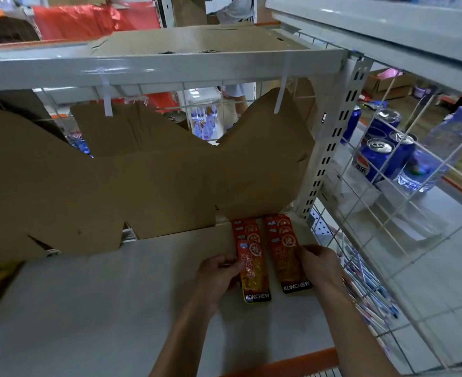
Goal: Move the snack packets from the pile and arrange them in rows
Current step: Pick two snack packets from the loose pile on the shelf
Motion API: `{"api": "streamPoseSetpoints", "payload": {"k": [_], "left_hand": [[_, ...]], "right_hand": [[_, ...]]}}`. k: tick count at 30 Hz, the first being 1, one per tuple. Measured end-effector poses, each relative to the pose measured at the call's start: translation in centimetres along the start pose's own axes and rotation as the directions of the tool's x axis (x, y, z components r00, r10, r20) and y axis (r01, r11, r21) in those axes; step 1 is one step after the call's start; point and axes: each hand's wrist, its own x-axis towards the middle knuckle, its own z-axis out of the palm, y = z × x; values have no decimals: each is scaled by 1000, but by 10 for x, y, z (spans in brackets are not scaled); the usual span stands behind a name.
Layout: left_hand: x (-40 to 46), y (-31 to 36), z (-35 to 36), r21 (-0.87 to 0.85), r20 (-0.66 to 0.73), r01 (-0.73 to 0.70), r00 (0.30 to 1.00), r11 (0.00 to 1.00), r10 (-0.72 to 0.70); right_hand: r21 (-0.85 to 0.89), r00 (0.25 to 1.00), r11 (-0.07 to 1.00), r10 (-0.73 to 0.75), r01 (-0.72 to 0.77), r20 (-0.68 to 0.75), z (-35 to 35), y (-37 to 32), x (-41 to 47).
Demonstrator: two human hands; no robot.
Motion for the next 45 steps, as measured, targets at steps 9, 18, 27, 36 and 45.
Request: {"api": "streamPoseSetpoints", "payload": {"k": [9, 18, 27, 36, 45], "left_hand": [[2, -3, 3, 199, -105, -96, 987, 975, 119], [5, -10, 6, 333, -149, -140, 969, 932, 199], [5, -11, 9, 322, -158, -130, 969, 938, 189], [2, -9, 10, 306, -188, -133, 962, 943, 197], [-9, -5, 6, 395, -204, -133, 952, 909, 228]], "right_hand": [[-12, 997, 998, -70, 69, -35, 0, 4, -6], [43, 994, 994, -103, 104, -32, -2, 4, -8], [25, 994, 994, -105, 106, -27, -2, 6, -8], [5, 996, 996, -91, 91, -3, -6, 2, -12], [-261, 950, 925, -305, 278, -69, -6, -3, -19]]}}
